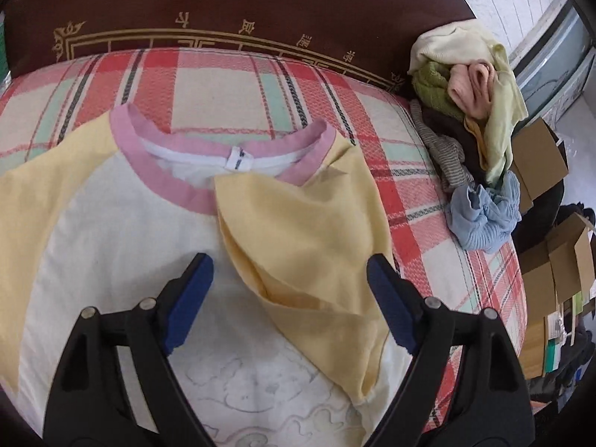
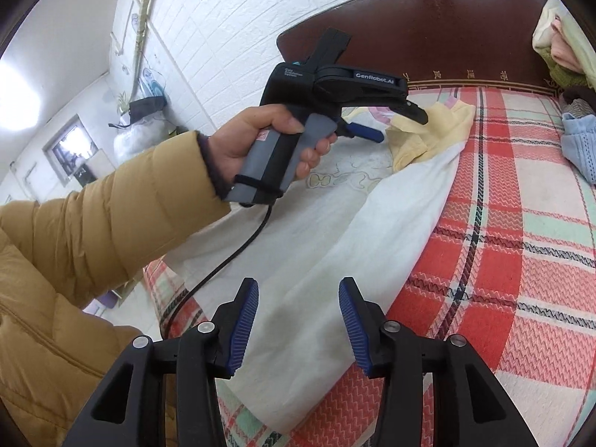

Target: Fold clothes

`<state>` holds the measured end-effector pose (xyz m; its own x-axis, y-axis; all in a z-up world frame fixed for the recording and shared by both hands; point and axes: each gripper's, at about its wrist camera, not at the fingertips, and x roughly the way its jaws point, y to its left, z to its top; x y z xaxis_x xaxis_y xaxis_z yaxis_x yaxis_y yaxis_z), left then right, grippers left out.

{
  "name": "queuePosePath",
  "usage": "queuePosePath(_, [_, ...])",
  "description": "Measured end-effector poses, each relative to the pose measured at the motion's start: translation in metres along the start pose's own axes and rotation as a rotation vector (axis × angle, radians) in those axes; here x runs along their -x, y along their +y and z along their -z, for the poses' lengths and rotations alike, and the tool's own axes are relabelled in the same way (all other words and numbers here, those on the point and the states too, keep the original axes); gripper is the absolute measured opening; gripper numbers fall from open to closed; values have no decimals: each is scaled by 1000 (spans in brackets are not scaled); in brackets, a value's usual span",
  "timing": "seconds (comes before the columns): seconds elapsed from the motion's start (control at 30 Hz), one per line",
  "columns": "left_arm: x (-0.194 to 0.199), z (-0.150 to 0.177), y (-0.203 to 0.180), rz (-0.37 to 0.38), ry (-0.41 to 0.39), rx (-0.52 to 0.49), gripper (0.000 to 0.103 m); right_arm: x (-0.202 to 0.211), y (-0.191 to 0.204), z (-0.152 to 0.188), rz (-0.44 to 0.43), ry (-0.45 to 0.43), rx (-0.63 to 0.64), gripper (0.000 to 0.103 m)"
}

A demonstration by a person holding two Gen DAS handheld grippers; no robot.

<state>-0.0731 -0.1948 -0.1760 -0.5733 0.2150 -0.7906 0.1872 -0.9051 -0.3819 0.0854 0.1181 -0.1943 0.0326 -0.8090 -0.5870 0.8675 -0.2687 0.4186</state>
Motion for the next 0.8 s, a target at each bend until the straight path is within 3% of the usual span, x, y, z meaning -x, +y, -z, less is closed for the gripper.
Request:
queuePosePath(0.03, [-1, -2, -1, 3, 3, -13, 50, -1, -2, -1, -2, 1, -4, 46])
queuePosePath(0.07, [-2, -4, -2, 2, 4, -25, 15, -2, -3, -1, -3, 2, -7, 46])
queuePosePath(0.1, [-2, -6, -2, -10, -4, -33, 8, -2, -5, -2, -5, 3, -11, 46])
queuePosePath(0.3, [23, -23, -4, -22, -140, -62, 6, -7, -10, -8, -10, 4, -23, 46])
queuePosePath(0.43, [25, -30, 0, 9, -115, -80, 6, -11, -14, -14, -6, 4, -26, 46])
queuePosePath(0.53, [26, -25, 1, 12, -95, -109, 8, -14, -16, -17, -8, 4, -29, 46])
queuePosePath(0.6, [25, -20, 3, 21, -75, -122, 18, -16, -16, -18, -12, 8, -30, 48])
queuePosePath(0.67, [19, -17, 5, 15, -56, -132, 85, -19, -16, -18, -14, 15, -39, 52])
queuePosePath(0.73, [16, -13, 4, 18, -63, -134, 87, -22, -16, -18, -16, 22, -46, 52])
queuePosePath(0.8, [9, -12, 4, 41, -46, -128, 82, -23, -15, -18, -19, 25, -48, 52])
